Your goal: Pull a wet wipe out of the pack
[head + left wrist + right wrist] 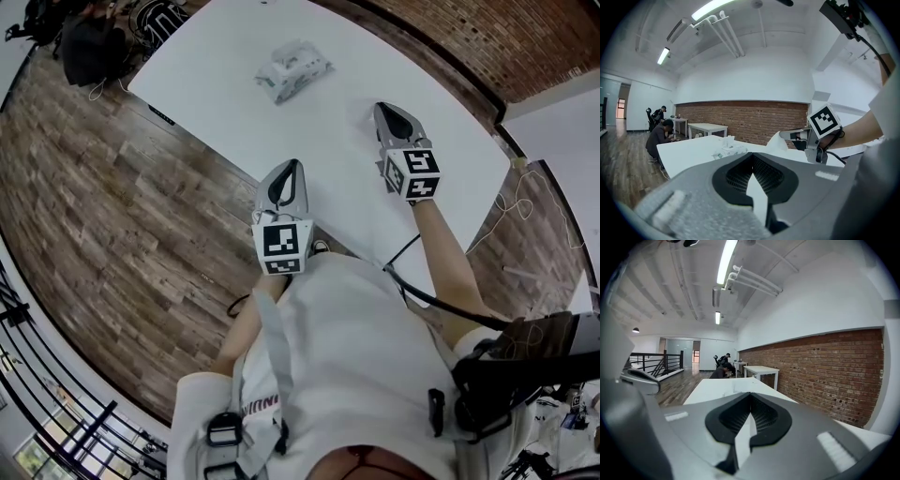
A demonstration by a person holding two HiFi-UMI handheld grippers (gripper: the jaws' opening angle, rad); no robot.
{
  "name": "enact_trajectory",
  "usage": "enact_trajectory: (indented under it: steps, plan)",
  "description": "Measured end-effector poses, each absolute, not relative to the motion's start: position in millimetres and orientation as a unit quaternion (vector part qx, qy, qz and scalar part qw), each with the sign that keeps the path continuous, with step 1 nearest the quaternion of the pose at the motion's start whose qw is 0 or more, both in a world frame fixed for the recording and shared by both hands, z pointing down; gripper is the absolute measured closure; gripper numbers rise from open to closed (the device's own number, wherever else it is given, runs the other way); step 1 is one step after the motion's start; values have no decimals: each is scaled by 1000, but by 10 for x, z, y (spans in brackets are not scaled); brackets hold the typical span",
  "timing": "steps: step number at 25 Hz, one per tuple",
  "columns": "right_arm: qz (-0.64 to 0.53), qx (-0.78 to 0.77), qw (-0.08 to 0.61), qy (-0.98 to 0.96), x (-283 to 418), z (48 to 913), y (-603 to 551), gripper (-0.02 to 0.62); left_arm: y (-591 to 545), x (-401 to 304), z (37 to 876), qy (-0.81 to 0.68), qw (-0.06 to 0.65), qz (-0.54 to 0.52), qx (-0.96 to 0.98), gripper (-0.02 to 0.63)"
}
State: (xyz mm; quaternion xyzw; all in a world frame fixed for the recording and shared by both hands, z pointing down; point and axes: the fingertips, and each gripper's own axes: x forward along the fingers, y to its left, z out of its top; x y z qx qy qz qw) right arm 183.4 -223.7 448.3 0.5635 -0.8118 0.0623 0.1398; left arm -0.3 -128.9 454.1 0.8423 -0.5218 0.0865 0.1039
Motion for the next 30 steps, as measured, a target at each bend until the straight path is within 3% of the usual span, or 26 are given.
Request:
enact_trajectory:
  steps: [16, 30]
  plan:
    - [144, 526, 176, -820, 1530, 5208, -1618, 589, -1296, 26, 4605, -514, 105, 92, 847, 604]
    - [218, 432, 275, -831, 1126, 5934, -1158, 588, -1334, 21, 4635, -516, 112, 92, 844, 604]
